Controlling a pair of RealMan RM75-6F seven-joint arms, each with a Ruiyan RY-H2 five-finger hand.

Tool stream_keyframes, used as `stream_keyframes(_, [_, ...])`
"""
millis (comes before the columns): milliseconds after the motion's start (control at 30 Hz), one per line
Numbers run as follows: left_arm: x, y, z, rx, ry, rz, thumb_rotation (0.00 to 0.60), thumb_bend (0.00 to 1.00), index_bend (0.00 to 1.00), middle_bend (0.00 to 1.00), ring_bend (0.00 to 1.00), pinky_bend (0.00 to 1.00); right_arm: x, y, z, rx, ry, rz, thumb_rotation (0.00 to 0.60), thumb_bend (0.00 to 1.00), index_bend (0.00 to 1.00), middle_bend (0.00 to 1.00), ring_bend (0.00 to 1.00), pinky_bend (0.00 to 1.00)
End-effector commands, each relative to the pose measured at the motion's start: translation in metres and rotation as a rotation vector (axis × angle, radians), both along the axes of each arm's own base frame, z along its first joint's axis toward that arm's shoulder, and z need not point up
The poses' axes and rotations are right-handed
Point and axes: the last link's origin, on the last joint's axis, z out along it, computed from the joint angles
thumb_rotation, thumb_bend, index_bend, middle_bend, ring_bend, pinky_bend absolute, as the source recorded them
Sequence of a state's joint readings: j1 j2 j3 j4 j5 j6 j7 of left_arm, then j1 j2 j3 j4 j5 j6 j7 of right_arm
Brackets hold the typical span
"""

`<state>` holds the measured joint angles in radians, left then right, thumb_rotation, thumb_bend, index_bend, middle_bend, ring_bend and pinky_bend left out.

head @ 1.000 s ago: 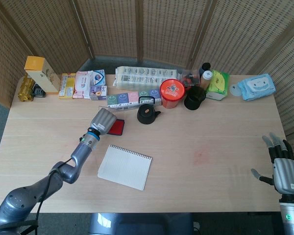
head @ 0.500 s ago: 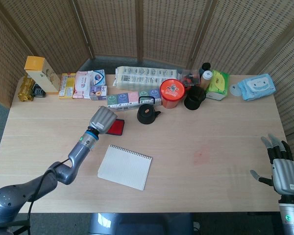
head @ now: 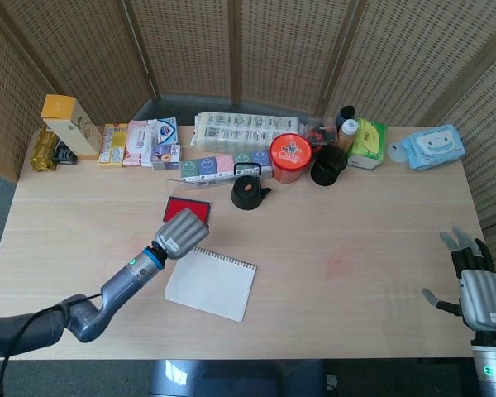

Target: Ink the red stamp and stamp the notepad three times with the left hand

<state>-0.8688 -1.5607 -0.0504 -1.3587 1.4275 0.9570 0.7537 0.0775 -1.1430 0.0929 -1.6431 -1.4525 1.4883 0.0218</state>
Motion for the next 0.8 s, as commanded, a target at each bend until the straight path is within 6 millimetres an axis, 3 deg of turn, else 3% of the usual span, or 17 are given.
stream_keyframes(33, [-0.002,-0.016,-0.002,-0.016,0.052,-0.048,0.6,0.37,0.71,1.0,1.0,1.0,0.0,0.0,0.001,0.001,-0.002,-0.001,0.6,0.08,0.0,0.0,0.0,0.0])
stream_keyframes(333, [-0.018,-0.033,-0.012,-0.04,0.148,-0.043,0.6,0.37,0.71,1.0,1.0,1.0,0.0,0.001,0.002,0.006,-0.012,-0.01,0.6,0.08,0.0,0.0,0.0,0.0])
stream_keyframes(800, [-0.028,-0.035,-0.032,-0.032,0.181,-0.026,0.6,0.37,0.71,1.0,1.0,1.0,0.0,0.0,0.001,0.017,-0.013,-0.02,0.6,0.08,0.0,0.0,0.0,0.0])
